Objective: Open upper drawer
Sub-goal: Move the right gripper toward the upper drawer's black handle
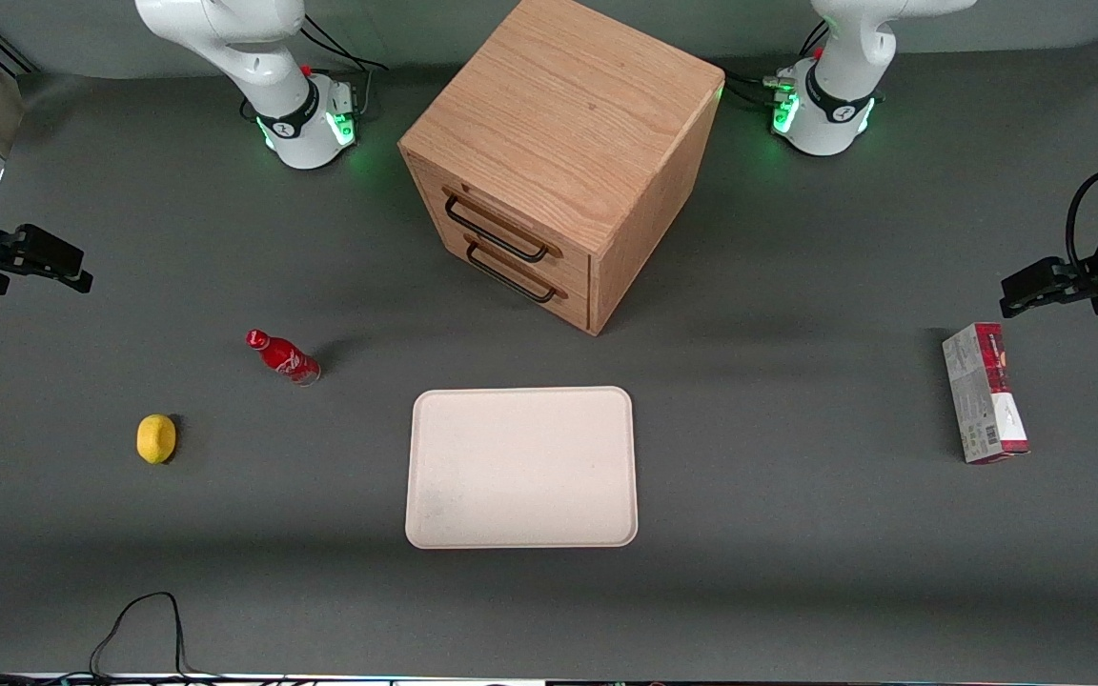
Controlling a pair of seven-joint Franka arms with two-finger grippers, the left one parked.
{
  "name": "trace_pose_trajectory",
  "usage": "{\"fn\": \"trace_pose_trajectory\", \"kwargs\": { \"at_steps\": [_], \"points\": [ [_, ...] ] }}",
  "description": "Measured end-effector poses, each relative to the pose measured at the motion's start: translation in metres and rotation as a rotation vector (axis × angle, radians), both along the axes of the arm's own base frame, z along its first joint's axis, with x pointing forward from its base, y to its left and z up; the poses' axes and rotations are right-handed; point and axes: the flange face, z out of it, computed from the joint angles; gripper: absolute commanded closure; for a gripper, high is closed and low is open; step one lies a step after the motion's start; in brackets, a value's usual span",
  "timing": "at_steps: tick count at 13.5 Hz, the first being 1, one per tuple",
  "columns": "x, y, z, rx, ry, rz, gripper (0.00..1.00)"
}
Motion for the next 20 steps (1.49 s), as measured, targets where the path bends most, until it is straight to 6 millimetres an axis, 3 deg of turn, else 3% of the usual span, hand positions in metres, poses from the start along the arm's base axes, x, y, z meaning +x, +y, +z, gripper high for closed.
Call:
{"fn": "trace_pose_trajectory", "kwargs": {
  "at_steps": [7,9,13,20],
  "points": [
    [0.002,0.003,-0.004,0.001,0.008,0.008,0.0],
    [0.005,0.021,-0.008,0.007,0.015,0.06,0.0],
    [-0.001,0.13,-0.019,0.008,0.035,0.271,0.0],
    [-0.039,0.297,-0.052,0.024,0.062,0.562,0.0]
  ]
}}
